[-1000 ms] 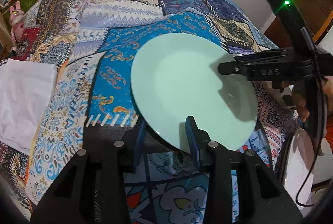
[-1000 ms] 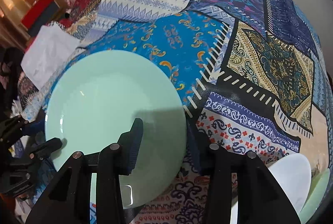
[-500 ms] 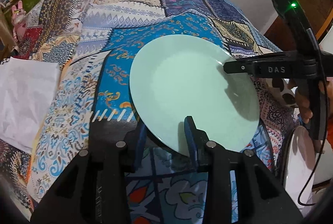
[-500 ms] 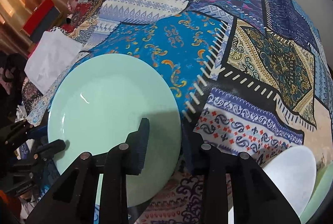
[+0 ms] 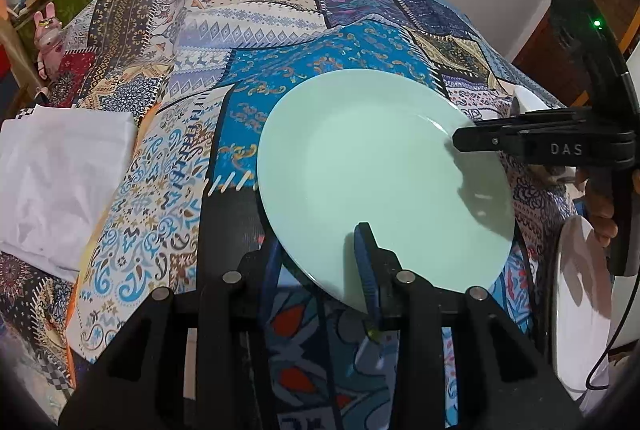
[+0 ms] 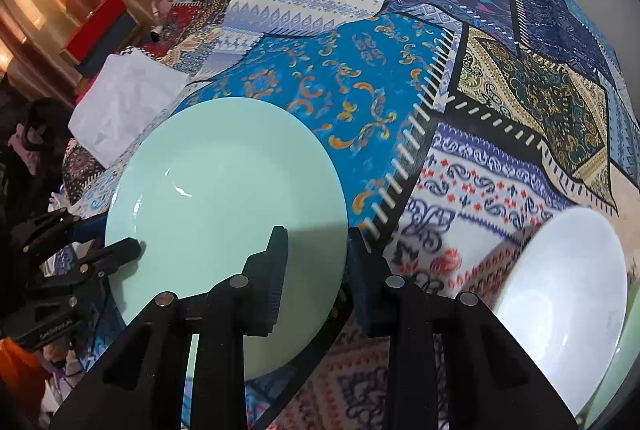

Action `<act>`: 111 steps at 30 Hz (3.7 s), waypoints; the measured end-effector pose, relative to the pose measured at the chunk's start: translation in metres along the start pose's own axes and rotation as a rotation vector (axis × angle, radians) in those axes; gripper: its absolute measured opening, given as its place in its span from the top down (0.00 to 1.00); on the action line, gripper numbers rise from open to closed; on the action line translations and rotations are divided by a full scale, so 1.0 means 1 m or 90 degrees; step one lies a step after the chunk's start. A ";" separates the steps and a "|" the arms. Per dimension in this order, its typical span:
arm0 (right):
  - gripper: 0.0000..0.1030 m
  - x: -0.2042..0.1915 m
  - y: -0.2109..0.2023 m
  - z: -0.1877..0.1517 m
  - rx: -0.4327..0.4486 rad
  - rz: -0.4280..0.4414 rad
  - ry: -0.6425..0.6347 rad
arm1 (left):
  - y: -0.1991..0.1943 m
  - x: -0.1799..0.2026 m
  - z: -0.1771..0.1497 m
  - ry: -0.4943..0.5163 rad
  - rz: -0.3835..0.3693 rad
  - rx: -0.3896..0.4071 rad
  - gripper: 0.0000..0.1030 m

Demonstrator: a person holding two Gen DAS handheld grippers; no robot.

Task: Organize plates and bowls
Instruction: 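Lift the pale green plate with both tools and carry it toward the white plate, then lower the pale green plate onto the white plate and open both tools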

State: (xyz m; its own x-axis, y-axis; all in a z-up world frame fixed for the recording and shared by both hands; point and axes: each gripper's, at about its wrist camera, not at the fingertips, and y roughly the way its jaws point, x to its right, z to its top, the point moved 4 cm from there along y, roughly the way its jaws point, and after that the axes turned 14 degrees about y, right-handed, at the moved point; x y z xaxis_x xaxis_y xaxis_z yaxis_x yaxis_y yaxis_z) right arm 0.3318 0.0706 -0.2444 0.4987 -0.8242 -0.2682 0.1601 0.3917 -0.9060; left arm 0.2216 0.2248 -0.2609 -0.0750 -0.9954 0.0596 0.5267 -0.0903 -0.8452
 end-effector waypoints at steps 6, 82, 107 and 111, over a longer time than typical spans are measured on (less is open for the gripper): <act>0.74 0.000 -0.010 -0.011 0.007 0.015 0.009 | -0.011 0.008 -0.006 0.012 0.000 0.001 0.65; 0.74 0.093 -0.150 -0.176 0.109 0.050 0.178 | -0.095 0.201 -0.045 0.149 -0.082 0.025 0.65; 0.74 0.112 -0.131 -0.201 0.116 0.079 0.230 | -0.059 0.209 -0.047 0.167 -0.050 -0.016 0.65; 0.74 0.114 -0.129 -0.206 0.114 0.072 0.232 | -0.054 0.211 -0.044 0.172 -0.045 -0.018 0.65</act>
State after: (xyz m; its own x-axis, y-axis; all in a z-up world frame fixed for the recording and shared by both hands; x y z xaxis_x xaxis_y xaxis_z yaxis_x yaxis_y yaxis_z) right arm 0.1926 -0.1578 -0.2257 0.1928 -0.8503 -0.4897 0.2827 0.5260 -0.8021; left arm 0.1403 0.0215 -0.2258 -0.3361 -0.9416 -0.0209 0.4878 -0.1551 -0.8591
